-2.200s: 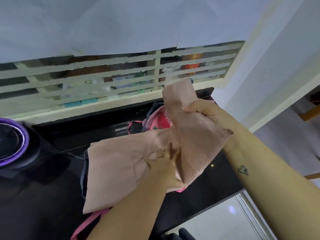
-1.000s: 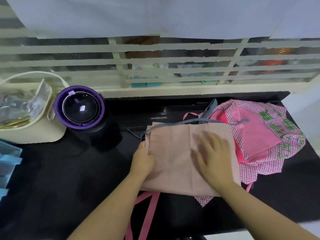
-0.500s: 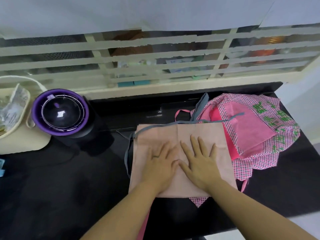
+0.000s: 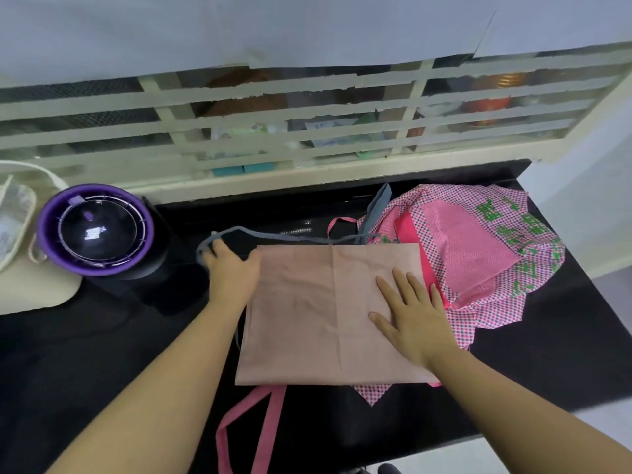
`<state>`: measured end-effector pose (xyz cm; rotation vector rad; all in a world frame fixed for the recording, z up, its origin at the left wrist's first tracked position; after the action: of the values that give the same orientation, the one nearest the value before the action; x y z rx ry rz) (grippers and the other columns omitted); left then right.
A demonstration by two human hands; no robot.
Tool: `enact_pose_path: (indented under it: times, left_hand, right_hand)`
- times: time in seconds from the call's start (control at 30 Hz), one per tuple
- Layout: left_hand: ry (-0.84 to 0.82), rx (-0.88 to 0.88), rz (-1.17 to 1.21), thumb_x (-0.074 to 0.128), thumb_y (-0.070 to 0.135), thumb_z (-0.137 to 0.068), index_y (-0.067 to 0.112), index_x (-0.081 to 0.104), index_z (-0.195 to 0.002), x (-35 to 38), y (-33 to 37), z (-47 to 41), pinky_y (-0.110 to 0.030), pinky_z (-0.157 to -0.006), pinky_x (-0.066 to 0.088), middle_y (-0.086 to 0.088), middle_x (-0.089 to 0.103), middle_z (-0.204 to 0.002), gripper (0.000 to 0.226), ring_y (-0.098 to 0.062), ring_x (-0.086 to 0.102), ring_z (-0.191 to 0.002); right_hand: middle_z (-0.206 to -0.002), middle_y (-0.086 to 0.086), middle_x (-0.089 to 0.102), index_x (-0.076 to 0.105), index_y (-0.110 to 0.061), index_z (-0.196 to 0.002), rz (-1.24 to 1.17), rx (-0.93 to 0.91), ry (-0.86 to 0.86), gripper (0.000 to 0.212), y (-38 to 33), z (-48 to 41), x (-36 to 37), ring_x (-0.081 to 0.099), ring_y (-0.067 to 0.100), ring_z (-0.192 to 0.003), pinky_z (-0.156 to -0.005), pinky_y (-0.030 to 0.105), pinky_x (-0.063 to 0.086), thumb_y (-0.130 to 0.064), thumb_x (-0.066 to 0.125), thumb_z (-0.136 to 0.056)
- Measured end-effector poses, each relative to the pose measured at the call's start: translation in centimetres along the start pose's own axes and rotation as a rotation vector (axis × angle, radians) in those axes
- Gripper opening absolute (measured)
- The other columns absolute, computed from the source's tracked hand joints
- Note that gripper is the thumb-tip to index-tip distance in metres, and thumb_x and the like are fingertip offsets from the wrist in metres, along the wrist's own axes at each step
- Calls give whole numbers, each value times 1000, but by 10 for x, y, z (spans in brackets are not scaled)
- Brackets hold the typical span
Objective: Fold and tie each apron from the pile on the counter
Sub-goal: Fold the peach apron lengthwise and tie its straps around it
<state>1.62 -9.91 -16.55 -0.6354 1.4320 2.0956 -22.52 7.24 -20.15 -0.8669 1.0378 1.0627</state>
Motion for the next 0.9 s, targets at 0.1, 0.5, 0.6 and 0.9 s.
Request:
enact_pose_path:
  times: [0.1,0.5,0.6,0.9]
  left_hand:
    - [-14,-160,329,57,27,-86,23,2,-153,-13,-24,0,-46,-105,41,-15,35,-148,87,-31,48,-125]
    - [71,212,-448,59,25,-92,17,33,-145,-29,-47,40,-42,-94,43,-7,32,-144,59,-31,39,-127]
    - [-47,197,-674,56,34,-93,18,29,-146,-20,-41,26,-44,-98,38,-8,39,-143,62,-32,36,-130]
    - [29,-193,561,49,9,-94,16,55,-119,-34,-31,22,-32,-69,54,-2,60,-86,26,-12,57,-60]
  right_hand:
    - [-161,-2,-4,3,-35,-152,-8,23,-42,102,-4,0,-11,-1,23,-148,-117,51,0,-81,-18,-63]
    - [-153,12,24,39,-18,-142,-485,263,219,69,-5,11,-30,22,33,-139,-112,47,23,-35,69,-82]
    - [-138,17,41,41,-11,-138,-776,501,318,70,6,19,-33,40,36,-126,-104,48,34,-19,74,-77]
    - [-126,15,55,33,-10,-139,-755,501,156,55,19,9,-58,57,38,-107,-79,40,43,-11,56,-88]
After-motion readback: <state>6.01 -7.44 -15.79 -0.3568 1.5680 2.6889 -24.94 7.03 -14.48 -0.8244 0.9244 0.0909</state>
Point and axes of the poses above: each hand's wrist, its own z-axis away from the middle knuckle, its own x-axis out of the palm, y = z × x, the point moved 2 cm from there along -z, towards the middle knuckle
